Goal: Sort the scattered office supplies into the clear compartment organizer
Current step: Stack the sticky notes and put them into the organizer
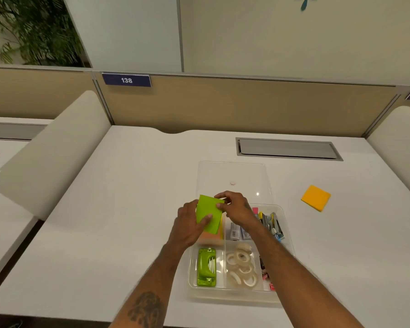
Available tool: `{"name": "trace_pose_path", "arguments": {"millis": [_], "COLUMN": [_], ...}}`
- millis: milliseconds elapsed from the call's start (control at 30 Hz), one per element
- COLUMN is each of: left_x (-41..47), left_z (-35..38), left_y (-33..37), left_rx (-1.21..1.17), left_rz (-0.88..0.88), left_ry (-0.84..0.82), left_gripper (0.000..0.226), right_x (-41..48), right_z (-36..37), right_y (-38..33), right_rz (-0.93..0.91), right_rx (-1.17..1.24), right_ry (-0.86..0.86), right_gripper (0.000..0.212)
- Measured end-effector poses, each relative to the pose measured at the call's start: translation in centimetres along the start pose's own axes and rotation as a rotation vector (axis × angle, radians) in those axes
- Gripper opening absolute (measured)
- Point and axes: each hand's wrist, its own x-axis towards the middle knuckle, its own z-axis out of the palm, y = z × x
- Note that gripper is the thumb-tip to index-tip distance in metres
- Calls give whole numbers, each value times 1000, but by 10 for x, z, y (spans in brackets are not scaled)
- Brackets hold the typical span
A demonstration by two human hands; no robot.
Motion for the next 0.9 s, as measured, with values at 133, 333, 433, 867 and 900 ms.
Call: {"name": "trace_pose_path", "arguments": {"millis": [133, 333, 433, 867, 900], "left_x": [-4, -9, -8, -12, -12], "left_z": [11, 21, 22, 18, 17], "left_y": [-26, -49, -49, -44, -44], "left_rx": [422, 616, 604, 591, 589], "left_rz": [131, 156, 152, 157, 162], "left_ry": [-98, -197, -188, -184, -181], "left_gripper": [106, 107, 107, 108, 107], "right_x": [1, -1, -2, -2, -3], "right_z": [-6, 5, 12, 12, 8], "right_y": [11, 25, 30, 37, 38], "right_rz": [23, 32, 3, 5, 15], "right_rx": [-2, -127, -207, -268, -240], "right_ry": [87, 22, -32, 43, 64], "right_gripper": [19, 18, 21, 33, 32]}}
